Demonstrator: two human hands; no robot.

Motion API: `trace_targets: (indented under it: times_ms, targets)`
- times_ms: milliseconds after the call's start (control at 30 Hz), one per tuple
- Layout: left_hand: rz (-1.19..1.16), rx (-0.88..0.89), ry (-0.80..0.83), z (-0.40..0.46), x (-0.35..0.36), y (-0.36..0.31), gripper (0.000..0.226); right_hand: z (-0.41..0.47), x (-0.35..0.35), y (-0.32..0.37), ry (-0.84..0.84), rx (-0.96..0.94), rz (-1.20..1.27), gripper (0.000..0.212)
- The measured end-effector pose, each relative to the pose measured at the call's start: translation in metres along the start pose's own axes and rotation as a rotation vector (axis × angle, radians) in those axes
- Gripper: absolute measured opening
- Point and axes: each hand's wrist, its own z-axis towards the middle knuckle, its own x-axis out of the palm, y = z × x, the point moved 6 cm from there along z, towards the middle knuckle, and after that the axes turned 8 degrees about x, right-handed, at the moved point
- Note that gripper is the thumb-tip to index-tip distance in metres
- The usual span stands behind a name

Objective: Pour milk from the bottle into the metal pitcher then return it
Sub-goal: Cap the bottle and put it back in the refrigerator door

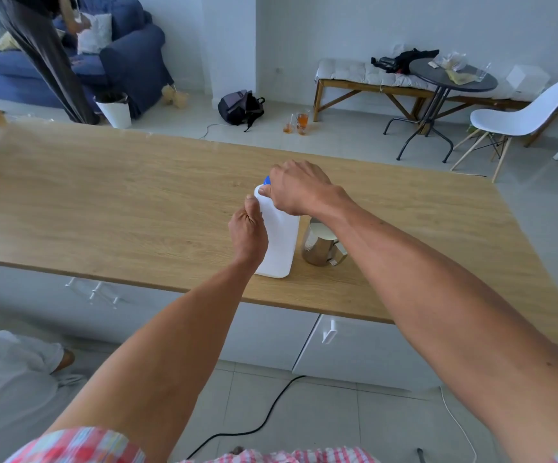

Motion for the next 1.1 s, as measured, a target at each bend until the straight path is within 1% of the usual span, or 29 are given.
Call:
trace_targets:
  times_ms: [67,167,300,333,400,533,600,667,700,767,833,867,967,1100]
  targets:
    - [0.002,-0.011,0.021,0.001,0.000,-0.001,0.058,0.000,0.002,-0.004,-0.010,0.024,0.058,0.041]
    - [0.013,-0.014,0.050,0.001,0.000,-0.003,0.056,-0.002,0.008,-0.013,-0.016,0.044,0.189,0.037]
    - [0.010,-0.017,0.095,-0.001,0.000,-0.008,0.052,-0.013,0.017,-0.021,-0.176,0.064,0.264,0.049]
    - [0.003,-0.016,0.111,-0.002,-0.001,-0.009,0.051,-0.018,0.021,-0.024,-0.219,0.104,0.326,0.052]
    - [-0.006,-0.012,0.125,-0.002,-0.002,-0.010,0.048,-0.029,0.034,-0.032,-0.306,0.203,0.536,0.055]
    - [-0.025,0.003,0.119,-0.002,-0.006,-0.015,0.045,-0.058,0.074,-0.042,-0.456,0.416,0.940,0.042]
    - [-0.025,-0.011,0.134,-0.002,-0.005,-0.015,0.048,-0.074,0.103,-0.040,-0.409,0.593,1.085,0.036]
    - [-0.039,-0.025,0.154,-0.002,-0.006,-0.018,0.050,-0.085,0.138,-0.036,-0.297,0.751,1.219,0.036]
    - [-0.055,-0.024,0.166,-0.001,-0.006,-0.021,0.049,-0.087,0.154,-0.032,-0.227,0.799,1.305,0.034]
    - [-0.075,-0.006,0.184,-0.001,-0.008,-0.029,0.048,-0.088,0.178,-0.019,-0.020,0.859,1.473,0.031]
    - [-0.088,0.014,0.178,-0.002,-0.012,-0.036,0.046,-0.087,0.192,-0.005,0.202,0.908,1.656,0.042]
    - [-0.101,0.020,0.174,-0.003,-0.014,-0.039,0.046,-0.084,0.197,-0.002,0.253,0.914,1.741,0.046]
    - [-0.128,0.024,0.159,-0.004,-0.019,-0.047,0.045,-0.072,0.202,-0.001,0.252,0.922,1.943,0.046]
    - [-0.119,0.045,0.112,-0.006,-0.025,-0.055,0.043,-0.064,0.200,-0.003,0.228,0.891,1.912,0.041]
